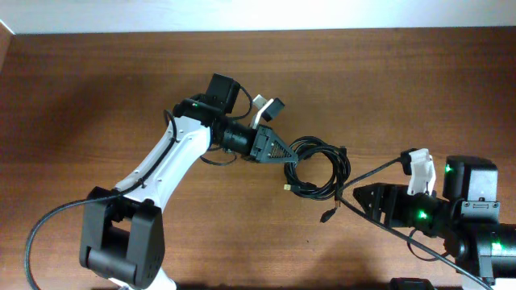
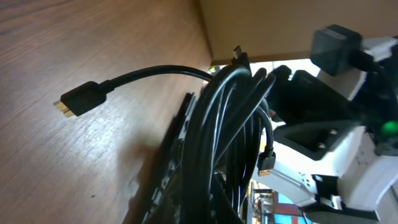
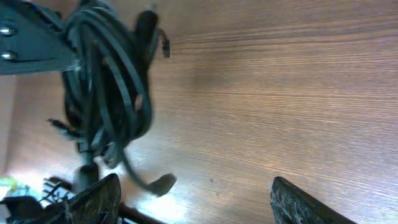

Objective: Untangle cables

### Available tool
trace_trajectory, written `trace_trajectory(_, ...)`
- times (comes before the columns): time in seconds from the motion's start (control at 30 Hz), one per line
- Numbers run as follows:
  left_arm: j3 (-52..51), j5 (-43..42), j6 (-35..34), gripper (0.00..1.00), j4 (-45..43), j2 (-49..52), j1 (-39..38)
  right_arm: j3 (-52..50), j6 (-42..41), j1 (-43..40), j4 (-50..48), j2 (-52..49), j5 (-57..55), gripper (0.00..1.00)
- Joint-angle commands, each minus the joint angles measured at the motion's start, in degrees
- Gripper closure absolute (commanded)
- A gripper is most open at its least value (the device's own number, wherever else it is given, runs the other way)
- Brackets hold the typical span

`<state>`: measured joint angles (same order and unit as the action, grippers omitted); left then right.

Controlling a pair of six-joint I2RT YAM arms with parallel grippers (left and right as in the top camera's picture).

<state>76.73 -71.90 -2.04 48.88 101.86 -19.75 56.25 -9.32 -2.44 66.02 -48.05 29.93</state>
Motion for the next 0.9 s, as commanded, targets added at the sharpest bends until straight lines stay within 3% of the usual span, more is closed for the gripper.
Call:
trace_trajectory(0.0, 1.3, -6.9, -0.1, 1.00, 0.0, -1.5, 0.1, 1.1, -0.6, -0.2, 0.1, 0.0, -2.3, 0.24)
trace_trajectory(0.87, 1.3, -9.6, -0.2, 1.00, -5.9, -1.5, -2.2, 1.0, -0.6, -0.2, -1.9, -6.2, 7.9, 0.24)
